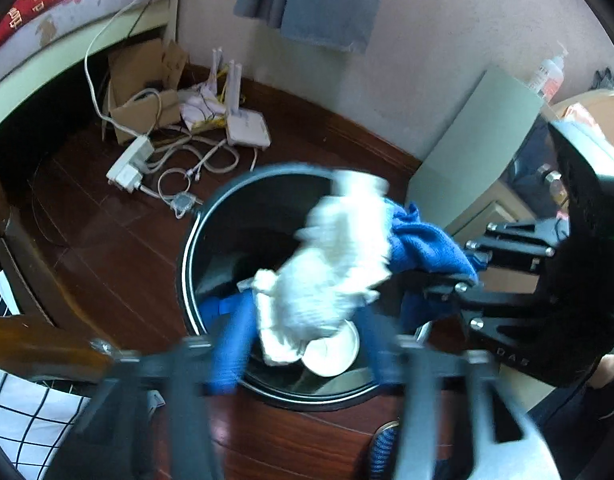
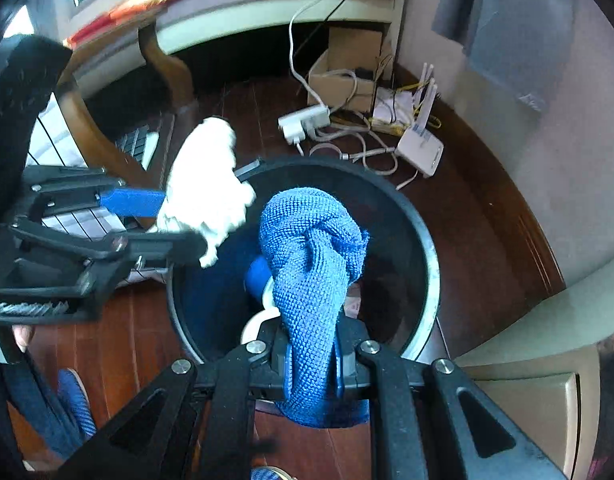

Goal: Collect trash
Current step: 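Open the left gripper over the bin while the right releases the blue cloth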

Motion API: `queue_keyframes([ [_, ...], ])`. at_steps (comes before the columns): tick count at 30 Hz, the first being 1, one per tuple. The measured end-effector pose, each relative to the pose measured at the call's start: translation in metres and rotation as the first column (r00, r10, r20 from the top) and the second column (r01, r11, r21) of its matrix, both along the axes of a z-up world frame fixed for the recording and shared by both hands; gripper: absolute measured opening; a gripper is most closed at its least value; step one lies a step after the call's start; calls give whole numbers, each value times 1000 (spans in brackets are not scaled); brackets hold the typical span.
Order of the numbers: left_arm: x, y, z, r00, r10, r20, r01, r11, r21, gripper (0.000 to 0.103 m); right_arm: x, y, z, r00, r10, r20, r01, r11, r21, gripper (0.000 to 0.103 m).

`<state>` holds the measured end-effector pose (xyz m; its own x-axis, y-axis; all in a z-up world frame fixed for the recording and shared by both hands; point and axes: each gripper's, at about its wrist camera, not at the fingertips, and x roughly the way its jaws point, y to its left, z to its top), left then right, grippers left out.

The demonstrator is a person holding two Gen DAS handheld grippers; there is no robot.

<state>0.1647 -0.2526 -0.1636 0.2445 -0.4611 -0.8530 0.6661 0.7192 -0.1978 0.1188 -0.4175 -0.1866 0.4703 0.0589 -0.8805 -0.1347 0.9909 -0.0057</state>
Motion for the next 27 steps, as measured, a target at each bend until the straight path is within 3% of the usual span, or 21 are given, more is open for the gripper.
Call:
queue_keyframes([
  [2,3,6,-5,999,33,17,-34,998,45,84,2,-3,-12,1000,-25,-19,24,997,-67,78],
  [4,6,18,-6,996,78,36,-81,993,83,99,2,-11,-17,998,-63,-26,61,994,-88,86],
  [7,5,36,-4,985,138,101,-148,983,108,102,1,-18,-13,995,-101,-7,100,990,-102,103],
  [12,3,52,0,969,190,155,-211,969,128,102,3,-21,-3,990,-144,7,144,985,-95,103],
  [27,-16,72,38,948,223,229,-250,964,96,102,-2,-1,26,991,-119,66,124,989,-75,103],
])
